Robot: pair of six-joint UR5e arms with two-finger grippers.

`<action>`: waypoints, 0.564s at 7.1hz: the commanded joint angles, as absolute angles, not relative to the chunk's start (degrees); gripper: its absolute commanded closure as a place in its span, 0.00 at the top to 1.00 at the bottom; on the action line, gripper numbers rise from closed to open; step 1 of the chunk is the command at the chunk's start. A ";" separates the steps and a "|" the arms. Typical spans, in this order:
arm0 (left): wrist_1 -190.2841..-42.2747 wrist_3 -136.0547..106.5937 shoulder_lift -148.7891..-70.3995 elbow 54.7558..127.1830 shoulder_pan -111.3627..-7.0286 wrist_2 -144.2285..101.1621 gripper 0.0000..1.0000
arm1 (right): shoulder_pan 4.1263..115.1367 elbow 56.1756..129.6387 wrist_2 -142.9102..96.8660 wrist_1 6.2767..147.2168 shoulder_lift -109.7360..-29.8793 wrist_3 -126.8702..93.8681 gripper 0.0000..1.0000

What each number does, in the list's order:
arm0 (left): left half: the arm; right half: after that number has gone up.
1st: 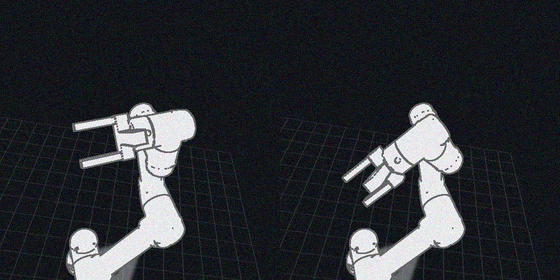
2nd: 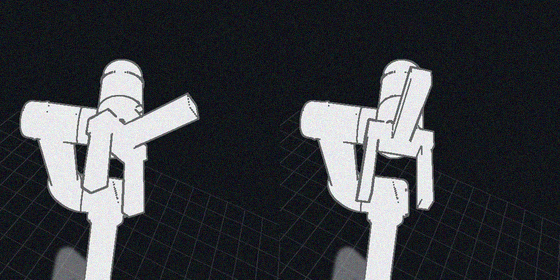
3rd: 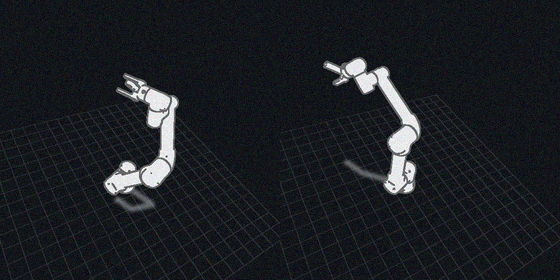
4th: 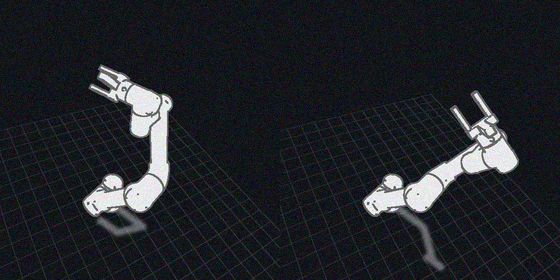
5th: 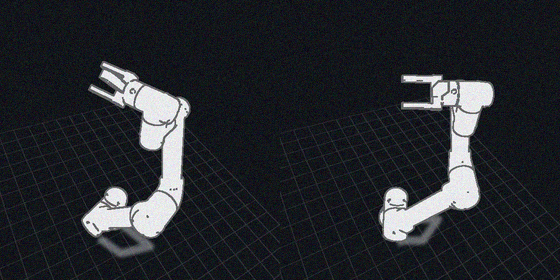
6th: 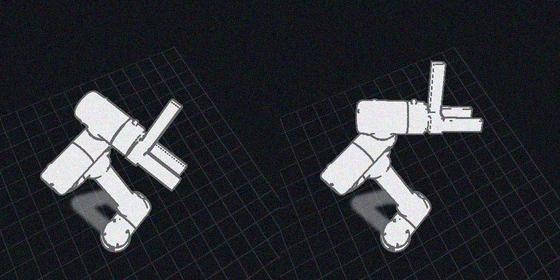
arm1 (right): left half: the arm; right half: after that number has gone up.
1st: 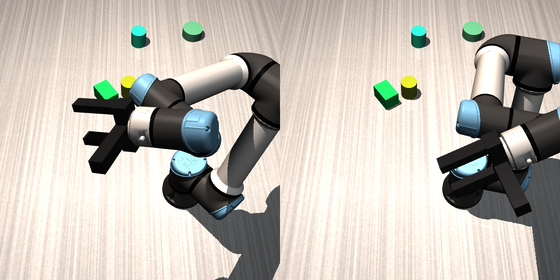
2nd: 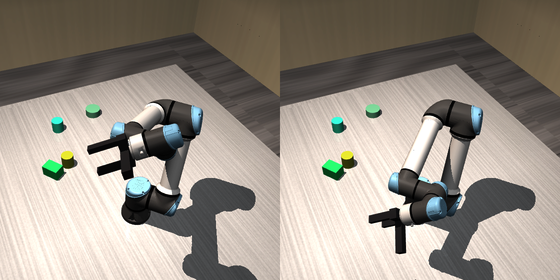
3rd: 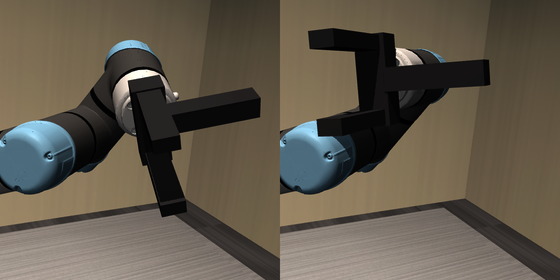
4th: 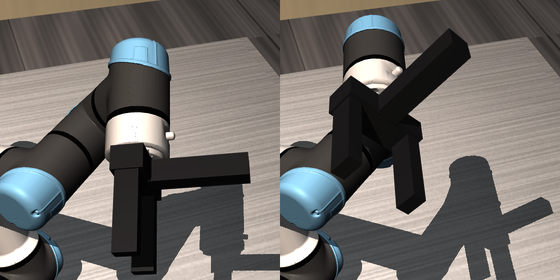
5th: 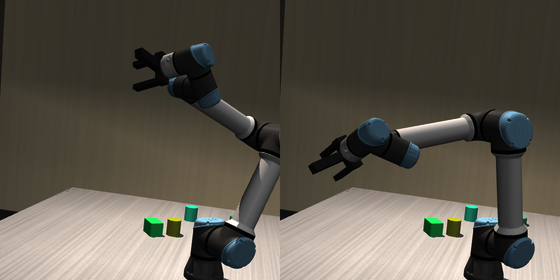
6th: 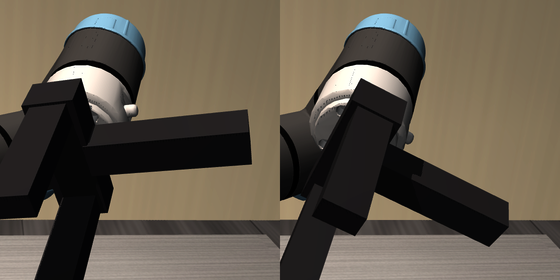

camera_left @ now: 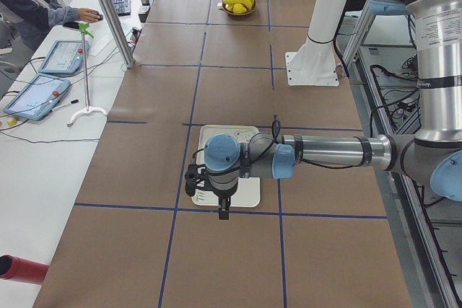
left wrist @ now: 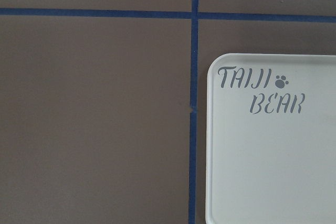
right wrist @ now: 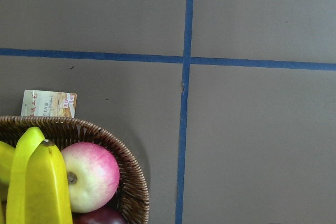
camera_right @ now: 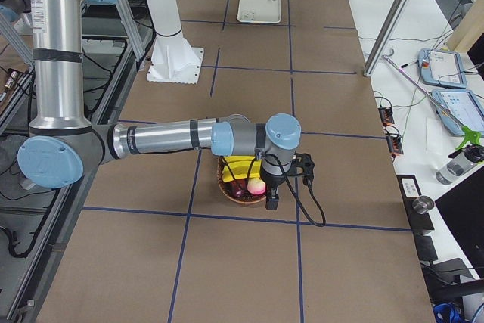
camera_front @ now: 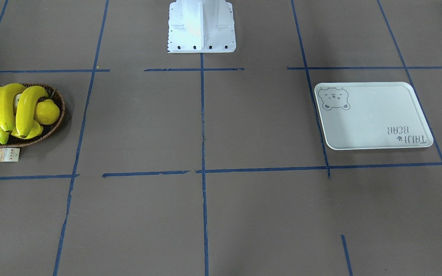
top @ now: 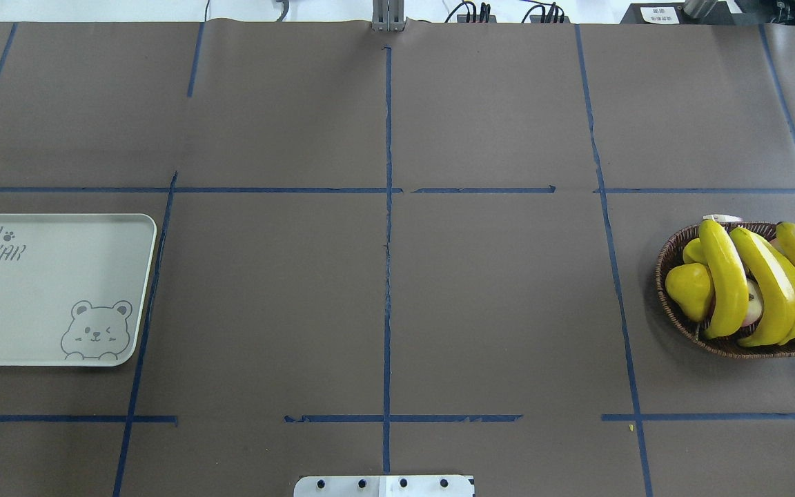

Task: Transfer all bananas from basket to plate

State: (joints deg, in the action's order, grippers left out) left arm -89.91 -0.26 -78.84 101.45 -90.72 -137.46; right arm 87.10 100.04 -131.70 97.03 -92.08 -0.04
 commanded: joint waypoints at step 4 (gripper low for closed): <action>-89.91 -0.26 -78.84 101.34 -90.62 -137.55 1.00 | 82.12 107.45 -132.45 97.03 -91.85 -1.40 1.00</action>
